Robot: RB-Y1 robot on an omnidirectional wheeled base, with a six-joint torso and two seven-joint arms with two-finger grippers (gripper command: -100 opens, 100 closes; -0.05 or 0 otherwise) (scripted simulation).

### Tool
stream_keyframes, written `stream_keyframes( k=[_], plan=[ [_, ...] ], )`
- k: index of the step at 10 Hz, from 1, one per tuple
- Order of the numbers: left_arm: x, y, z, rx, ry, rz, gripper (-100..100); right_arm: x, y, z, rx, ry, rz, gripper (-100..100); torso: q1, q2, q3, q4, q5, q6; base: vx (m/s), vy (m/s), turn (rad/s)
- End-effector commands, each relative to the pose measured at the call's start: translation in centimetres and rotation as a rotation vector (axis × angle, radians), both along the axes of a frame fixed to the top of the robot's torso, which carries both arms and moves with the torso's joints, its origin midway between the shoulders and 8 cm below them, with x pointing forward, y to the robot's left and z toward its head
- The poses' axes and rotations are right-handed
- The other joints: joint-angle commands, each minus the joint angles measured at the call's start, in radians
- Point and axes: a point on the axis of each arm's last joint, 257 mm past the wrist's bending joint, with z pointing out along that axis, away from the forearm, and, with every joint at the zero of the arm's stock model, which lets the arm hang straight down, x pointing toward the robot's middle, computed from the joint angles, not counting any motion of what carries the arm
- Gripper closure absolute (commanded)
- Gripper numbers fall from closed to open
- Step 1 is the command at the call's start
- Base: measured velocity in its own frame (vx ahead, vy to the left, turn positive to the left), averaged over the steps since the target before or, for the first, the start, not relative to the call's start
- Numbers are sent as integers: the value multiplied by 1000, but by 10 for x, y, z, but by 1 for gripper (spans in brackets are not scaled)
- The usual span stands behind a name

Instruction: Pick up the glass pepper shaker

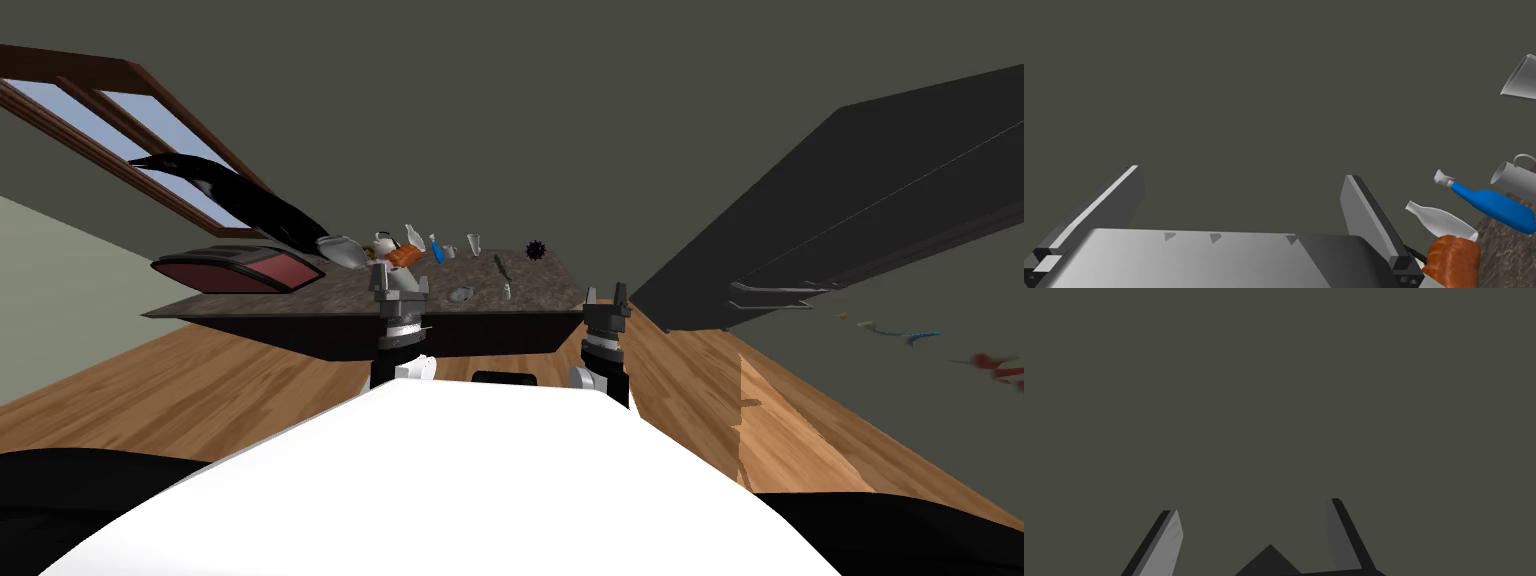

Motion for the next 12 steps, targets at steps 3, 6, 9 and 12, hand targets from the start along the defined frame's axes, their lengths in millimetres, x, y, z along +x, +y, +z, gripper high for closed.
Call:
stream_keyframes(
  k=[3,6,9,12],
  plan=[
    [18,-5,-10,21,59,-77,-100,0,0,0,0,0,0,0,2,0,0,0,0,0,-1,18,59],
    [35,-6,-21,-3,114,-128,-100,0,0,0,0,0,0,0,3,0,0,0,1,0,-8,30,63],
    [57,-5,-35,-55,181,-179,-100,0,0,0,0,0,0,0,2,0,0,0,1,0,-9,27,64],
    [78,-5,-47,-130,233,-231,-100,0,0,0,0,0,0,0,2,0,0,0,0,0,-5,25,55]
  ],
)
